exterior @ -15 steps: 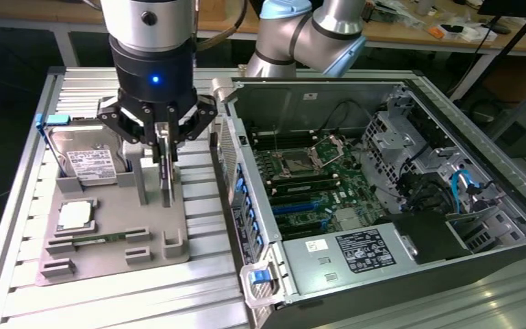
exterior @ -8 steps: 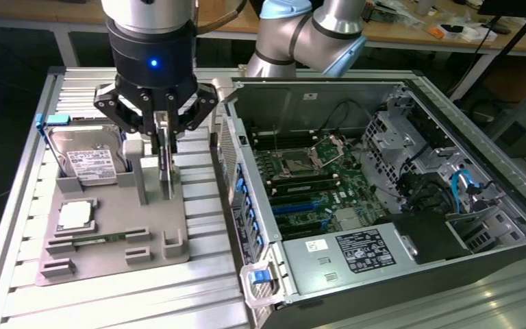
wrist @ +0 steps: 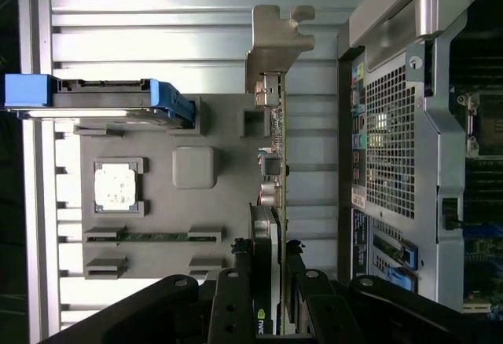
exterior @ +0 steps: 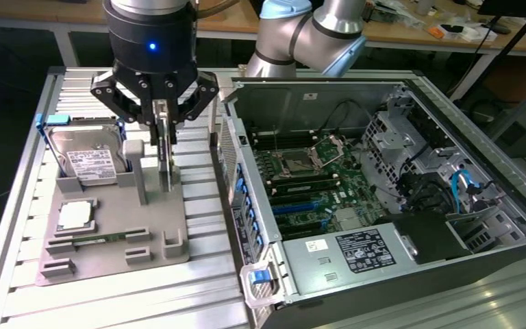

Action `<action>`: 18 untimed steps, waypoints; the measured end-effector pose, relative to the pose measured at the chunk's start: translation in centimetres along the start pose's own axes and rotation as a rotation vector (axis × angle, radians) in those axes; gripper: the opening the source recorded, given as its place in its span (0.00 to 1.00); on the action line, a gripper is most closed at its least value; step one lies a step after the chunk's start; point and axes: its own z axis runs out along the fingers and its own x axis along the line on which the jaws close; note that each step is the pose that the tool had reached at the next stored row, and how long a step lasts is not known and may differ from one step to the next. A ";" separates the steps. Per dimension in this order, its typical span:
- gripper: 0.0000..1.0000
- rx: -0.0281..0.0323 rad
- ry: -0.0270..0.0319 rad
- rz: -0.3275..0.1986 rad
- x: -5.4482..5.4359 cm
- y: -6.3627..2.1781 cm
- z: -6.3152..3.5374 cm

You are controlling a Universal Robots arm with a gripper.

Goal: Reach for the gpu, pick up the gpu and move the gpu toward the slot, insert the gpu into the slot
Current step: 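Pick up the gpu and move the gpu toward the slot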

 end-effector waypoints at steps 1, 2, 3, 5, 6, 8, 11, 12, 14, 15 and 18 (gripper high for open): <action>0.27 0.0001 0.0001 0.000 0.0 0.03 -0.18; 0.27 0.0002 0.0001 0.000 0.0 0.06 -0.35; 0.27 0.0002 0.0001 0.000 0.0 0.10 -0.51; 0.27 0.0003 0.0000 0.000 0.0 0.18 -0.80; 0.27 0.0005 0.0001 0.000 0.0 0.23 -0.93; 0.27 0.0008 0.0000 0.000 0.0 0.34 -1.20; 0.27 0.0012 0.0000 0.000 0.0 0.50 -1.73; 0.27 0.0013 0.0001 0.000 0.0 0.55 -1.92; 0.27 0.0014 0.0000 0.000 0.0 0.64 -2.27; 0.27 0.0016 0.0000 0.000 0.0 0.68 -2.45; 0.27 0.0020 0.0000 0.000 0.0 0.81 -2.99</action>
